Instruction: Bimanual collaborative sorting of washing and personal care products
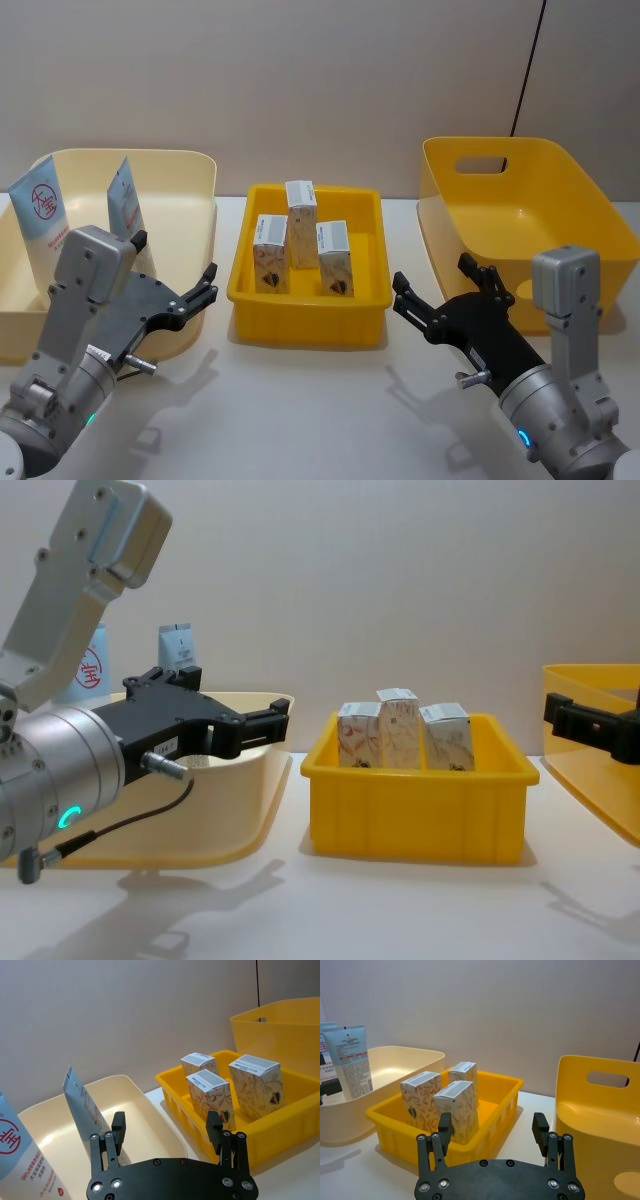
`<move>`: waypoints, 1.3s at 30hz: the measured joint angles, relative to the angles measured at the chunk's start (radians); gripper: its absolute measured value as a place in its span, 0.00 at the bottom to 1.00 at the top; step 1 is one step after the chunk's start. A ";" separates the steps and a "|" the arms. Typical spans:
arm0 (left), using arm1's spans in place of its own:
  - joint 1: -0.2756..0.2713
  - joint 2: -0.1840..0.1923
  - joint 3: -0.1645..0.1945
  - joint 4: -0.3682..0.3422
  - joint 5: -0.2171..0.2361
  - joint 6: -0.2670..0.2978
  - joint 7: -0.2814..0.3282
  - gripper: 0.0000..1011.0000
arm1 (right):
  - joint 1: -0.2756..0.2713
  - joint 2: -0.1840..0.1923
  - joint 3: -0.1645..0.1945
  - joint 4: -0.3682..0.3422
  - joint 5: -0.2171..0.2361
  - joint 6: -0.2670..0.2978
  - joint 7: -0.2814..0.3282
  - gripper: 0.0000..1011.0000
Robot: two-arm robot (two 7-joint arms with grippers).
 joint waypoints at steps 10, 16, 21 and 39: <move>0.000 0.000 0.000 0.000 0.000 0.000 0.000 0.99 | 0.000 0.000 0.000 0.000 0.000 0.000 0.000 0.99; 0.000 0.000 -0.001 0.000 0.000 0.000 0.000 0.99 | 0.000 0.000 0.000 0.000 0.000 0.000 0.000 0.99; 0.003 -0.001 -0.010 0.000 -0.006 0.001 -0.003 0.99 | 0.000 0.000 0.000 0.000 0.000 0.000 0.000 0.99; 0.017 -0.007 -0.049 -0.014 -0.045 0.026 -0.026 0.99 | 0.000 0.000 0.000 0.000 0.000 0.000 0.000 0.99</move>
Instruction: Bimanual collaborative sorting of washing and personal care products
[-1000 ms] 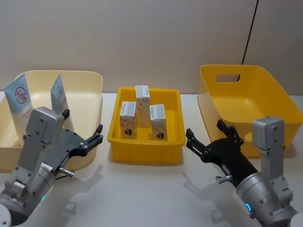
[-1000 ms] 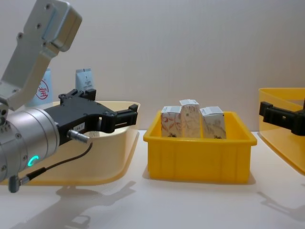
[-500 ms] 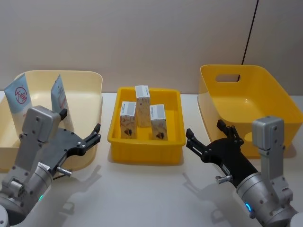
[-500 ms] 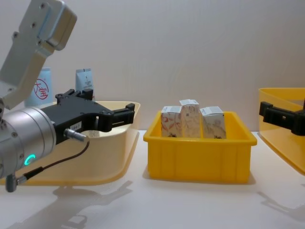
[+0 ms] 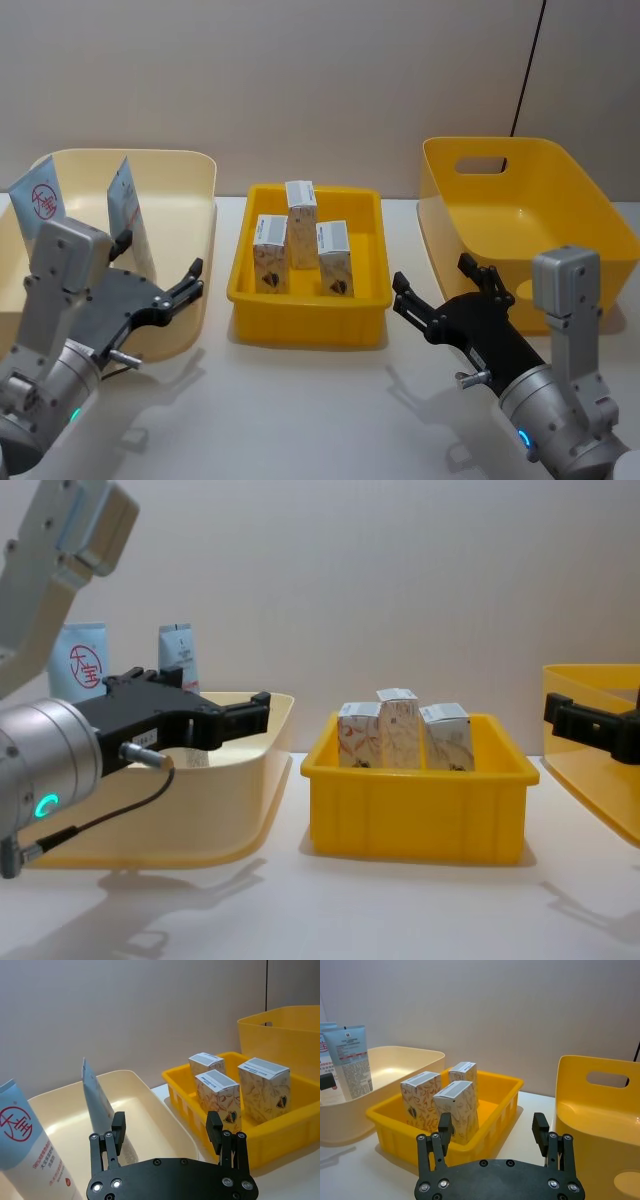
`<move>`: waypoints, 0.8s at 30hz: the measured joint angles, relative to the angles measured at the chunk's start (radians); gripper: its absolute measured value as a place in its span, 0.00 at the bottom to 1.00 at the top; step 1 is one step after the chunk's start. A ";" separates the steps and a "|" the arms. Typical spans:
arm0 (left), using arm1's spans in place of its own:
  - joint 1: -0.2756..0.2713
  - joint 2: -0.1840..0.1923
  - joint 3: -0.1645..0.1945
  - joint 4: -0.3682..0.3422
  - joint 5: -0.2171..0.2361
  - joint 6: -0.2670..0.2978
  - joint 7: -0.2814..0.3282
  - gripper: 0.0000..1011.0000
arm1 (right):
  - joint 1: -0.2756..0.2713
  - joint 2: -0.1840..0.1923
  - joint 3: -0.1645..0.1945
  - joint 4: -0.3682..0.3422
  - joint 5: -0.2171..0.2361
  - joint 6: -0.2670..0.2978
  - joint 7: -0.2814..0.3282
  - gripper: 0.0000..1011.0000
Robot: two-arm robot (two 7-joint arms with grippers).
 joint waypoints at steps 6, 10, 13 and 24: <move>0.008 -0.005 -0.031 -0.008 -0.031 0.025 0.000 0.99 | 0.000 0.000 0.000 0.000 0.000 0.000 0.000 0.99; 0.011 -0.010 -0.053 -0.009 -0.048 0.043 0.003 0.99 | 0.000 0.000 0.000 0.000 0.000 0.000 0.000 0.99; 0.009 -0.016 -0.068 -0.009 -0.063 0.059 0.006 0.99 | 0.000 0.000 0.000 0.000 0.000 0.000 0.000 0.99; -0.024 -0.041 -0.112 0.028 -0.109 0.115 0.007 0.99 | 0.000 0.000 0.000 0.000 0.000 0.000 0.000 0.99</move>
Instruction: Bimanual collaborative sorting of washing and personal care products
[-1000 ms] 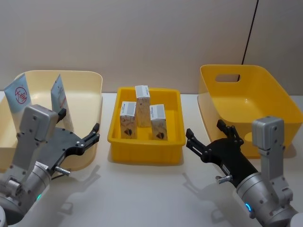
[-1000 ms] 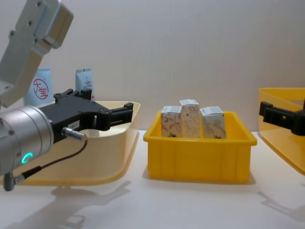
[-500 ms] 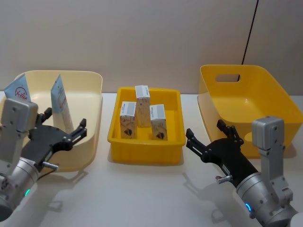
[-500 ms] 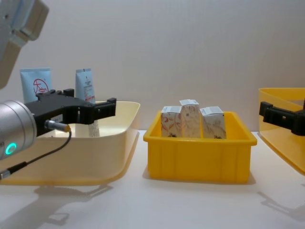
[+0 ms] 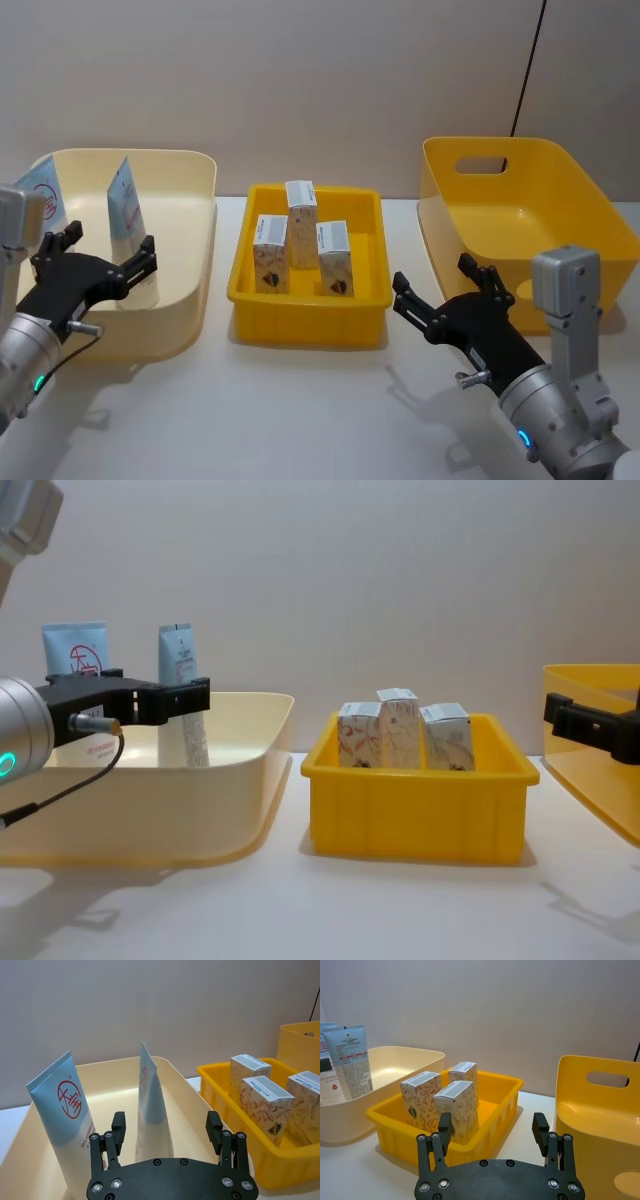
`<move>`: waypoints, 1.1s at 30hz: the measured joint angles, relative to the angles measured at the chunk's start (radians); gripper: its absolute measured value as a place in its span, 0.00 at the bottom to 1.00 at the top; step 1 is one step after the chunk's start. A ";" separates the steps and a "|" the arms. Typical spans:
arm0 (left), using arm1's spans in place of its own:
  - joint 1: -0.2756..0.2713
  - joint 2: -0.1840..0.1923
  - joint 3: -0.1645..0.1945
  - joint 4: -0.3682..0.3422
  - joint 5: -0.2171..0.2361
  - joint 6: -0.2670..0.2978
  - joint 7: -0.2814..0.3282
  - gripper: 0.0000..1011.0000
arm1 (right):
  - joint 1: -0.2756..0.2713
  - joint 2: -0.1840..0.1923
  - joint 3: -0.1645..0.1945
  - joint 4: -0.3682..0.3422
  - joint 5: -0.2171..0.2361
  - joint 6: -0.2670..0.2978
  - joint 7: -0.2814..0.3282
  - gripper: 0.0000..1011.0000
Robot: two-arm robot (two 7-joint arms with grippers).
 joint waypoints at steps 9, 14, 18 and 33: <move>-0.037 -0.020 -0.015 0.046 -0.028 0.034 -0.022 0.99 | 0.000 0.000 0.000 0.000 0.000 0.000 0.000 0.99; -0.061 -0.032 -0.016 0.079 -0.038 0.049 -0.038 0.99 | 0.000 0.000 0.000 0.000 0.000 0.000 0.000 0.99; -0.081 -0.042 -0.015 0.105 -0.039 0.056 -0.047 0.99 | 0.000 0.000 0.000 0.000 0.000 0.000 0.000 0.99; -0.132 -0.071 -0.005 0.167 -0.025 0.065 -0.058 0.99 | 0.000 0.000 0.000 0.000 0.000 0.000 0.000 0.99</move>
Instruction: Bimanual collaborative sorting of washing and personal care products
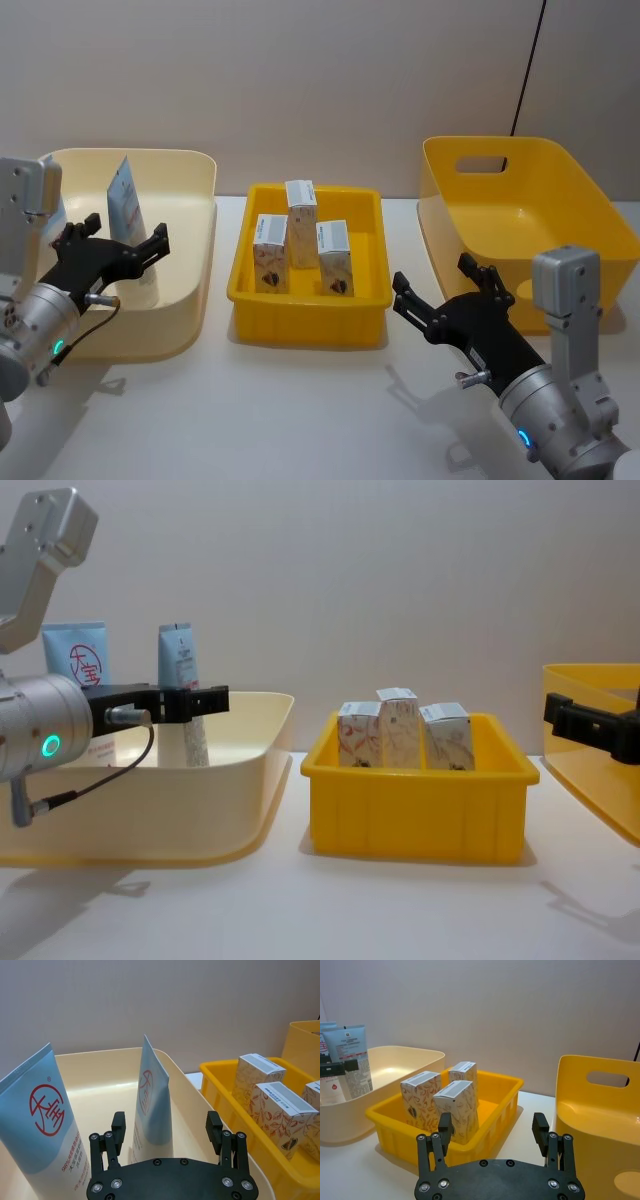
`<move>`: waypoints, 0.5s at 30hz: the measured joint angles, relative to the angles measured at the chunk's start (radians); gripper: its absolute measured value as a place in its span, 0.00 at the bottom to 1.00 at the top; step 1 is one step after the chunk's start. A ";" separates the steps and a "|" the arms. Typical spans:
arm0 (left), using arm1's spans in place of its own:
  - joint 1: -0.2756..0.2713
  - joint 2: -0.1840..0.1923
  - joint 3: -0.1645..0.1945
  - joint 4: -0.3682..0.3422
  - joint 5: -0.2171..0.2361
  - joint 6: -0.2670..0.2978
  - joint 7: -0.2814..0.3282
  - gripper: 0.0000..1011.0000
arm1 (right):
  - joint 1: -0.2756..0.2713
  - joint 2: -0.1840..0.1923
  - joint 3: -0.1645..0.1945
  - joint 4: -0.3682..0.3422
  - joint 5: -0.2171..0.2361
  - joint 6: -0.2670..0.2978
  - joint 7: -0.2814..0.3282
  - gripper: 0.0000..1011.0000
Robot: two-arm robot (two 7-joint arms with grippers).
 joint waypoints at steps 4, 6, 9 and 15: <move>-0.005 -0.004 0.000 0.001 0.006 0.000 -0.003 0.99 | 0.000 0.000 0.000 0.000 0.000 0.000 0.000 0.99; -0.007 -0.006 0.000 0.002 0.009 0.000 -0.004 0.99 | 0.000 0.000 0.000 0.000 0.000 0.000 0.000 0.99; -0.009 -0.008 0.000 0.003 0.012 0.000 -0.005 0.99 | 0.000 0.000 0.000 0.000 0.000 0.000 0.000 0.99; -0.017 -0.014 0.000 0.009 0.018 0.004 -0.011 0.99 | 0.000 0.000 0.000 0.000 0.000 0.000 0.000 0.99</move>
